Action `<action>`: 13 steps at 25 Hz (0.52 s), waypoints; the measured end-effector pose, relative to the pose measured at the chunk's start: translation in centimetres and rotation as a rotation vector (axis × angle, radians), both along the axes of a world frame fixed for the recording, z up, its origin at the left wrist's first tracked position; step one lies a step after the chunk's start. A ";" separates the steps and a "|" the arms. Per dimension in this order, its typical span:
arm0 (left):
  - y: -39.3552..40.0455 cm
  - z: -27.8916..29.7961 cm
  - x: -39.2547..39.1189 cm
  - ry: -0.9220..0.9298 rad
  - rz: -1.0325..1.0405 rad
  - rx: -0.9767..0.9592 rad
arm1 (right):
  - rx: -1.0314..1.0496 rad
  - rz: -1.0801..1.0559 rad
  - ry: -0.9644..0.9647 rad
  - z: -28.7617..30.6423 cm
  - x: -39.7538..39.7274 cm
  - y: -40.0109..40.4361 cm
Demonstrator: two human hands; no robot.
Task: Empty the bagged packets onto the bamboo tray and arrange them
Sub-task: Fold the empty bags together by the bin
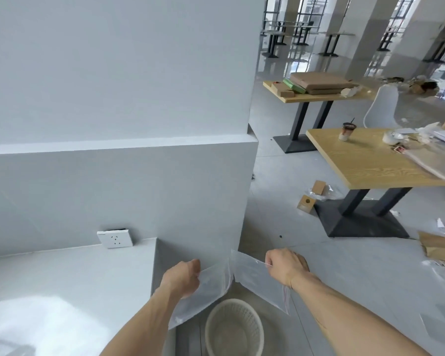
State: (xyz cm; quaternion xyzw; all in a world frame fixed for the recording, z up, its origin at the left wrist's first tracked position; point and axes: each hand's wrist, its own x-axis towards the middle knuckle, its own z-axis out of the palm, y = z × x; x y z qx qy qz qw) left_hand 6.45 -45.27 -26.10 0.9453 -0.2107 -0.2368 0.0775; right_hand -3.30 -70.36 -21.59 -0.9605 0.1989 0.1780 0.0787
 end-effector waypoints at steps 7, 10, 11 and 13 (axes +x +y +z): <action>-5.8 -4.0 -3.2 0.086 0.076 0.019 | 0.078 -0.028 0.094 -5.7 -2.8 -5.6; -7.8 -7.6 -4.5 0.147 0.125 0.018 | 0.107 -0.058 0.161 -9.9 -3.5 -6.7; -8.2 -9.0 -5.0 0.170 0.140 0.020 | 0.118 -0.062 0.181 -11.4 -3.6 -6.9; -9.1 -12.2 -5.7 0.207 0.145 0.035 | 0.141 -0.070 0.210 -14.7 -3.8 -7.3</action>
